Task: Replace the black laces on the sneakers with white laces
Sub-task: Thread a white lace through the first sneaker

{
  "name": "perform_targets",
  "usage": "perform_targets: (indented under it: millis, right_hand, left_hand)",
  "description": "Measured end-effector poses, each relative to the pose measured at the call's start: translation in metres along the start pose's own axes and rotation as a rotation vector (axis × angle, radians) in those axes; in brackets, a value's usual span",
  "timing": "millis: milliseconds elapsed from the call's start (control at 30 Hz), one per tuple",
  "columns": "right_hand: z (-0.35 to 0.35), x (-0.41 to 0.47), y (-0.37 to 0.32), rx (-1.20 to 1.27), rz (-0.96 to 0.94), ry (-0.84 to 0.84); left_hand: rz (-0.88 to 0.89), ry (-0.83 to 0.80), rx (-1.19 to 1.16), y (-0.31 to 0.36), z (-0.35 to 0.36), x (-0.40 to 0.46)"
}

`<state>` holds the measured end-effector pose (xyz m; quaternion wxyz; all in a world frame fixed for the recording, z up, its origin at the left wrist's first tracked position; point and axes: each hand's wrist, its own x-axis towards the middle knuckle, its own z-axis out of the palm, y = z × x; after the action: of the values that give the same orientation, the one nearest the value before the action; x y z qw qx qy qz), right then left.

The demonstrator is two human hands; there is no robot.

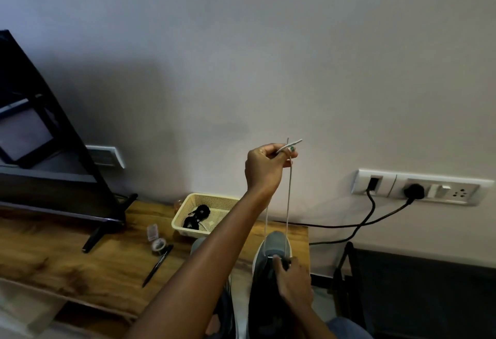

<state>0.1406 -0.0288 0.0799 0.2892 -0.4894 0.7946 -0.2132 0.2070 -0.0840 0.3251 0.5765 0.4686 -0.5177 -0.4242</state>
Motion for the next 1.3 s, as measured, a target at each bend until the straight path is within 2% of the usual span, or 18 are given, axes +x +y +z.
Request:
perform_targets:
  millis: [100, 200, 333, 433, 567, 700, 833, 900, 1000, 1067, 1167, 1233, 1300]
  right_hand:
    - [-0.003, 0.018, -0.004, 0.097, -0.148, 0.043]
    - [-0.007, 0.030, -0.009, 0.095, -0.180, 0.032]
    - [-0.011, 0.036, -0.010, -0.001, -0.159, 0.000]
    - [-0.014, 0.039, -0.007, -0.030, -0.122, 0.048]
    - [-0.013, 0.041, -0.003, 0.127, -0.083, 0.057]
    - [-0.013, 0.039, -0.002, 0.159, -0.064, 0.082]
    - [-0.027, 0.033, -0.009, 0.145, -0.082, 0.001]
    - [-0.044, 0.032, -0.021, 0.231, -0.088, 0.000]
    - [-0.083, 0.029, -0.055, 0.494, -0.190, 0.174]
    - [-0.117, 0.021, -0.086, 0.707, -0.333, 0.214]
    - [-0.169, -0.003, -0.130, 0.821, -0.538, 0.093]
    - [-0.186, -0.014, -0.145, 0.784, -0.569, -0.014]
    - [-0.192, -0.019, -0.149, 0.727, -0.548, -0.035]
  left_hand:
    - [-0.024, -0.009, -0.014, 0.002, -0.002, 0.001]
    - [-0.042, -0.028, -0.020, 0.005, -0.003, 0.000]
    - [-0.059, -0.047, -0.034, 0.004, -0.006, 0.000]
    - [-0.074, -0.040, -0.063, 0.002, -0.008, 0.002]
    - [-0.096, -0.036, -0.086, 0.003, -0.011, 0.004]
    - [-0.098, -0.039, -0.069, 0.001, -0.013, 0.004]
    - [-0.098, -0.048, -0.042, -0.001, -0.016, 0.005]
    - [-0.101, -0.054, -0.035, 0.000, -0.017, 0.006]
    - [-0.104, -0.061, -0.024, 0.003, -0.020, 0.007]
    - [-0.111, -0.068, -0.009, 0.005, -0.021, 0.007]
    - [-0.115, -0.063, 0.025, 0.008, -0.022, 0.008]
    - [-0.120, -0.030, 0.042, 0.011, -0.024, 0.008]
    - [-0.143, -0.049, 0.025, 0.017, -0.025, 0.006]
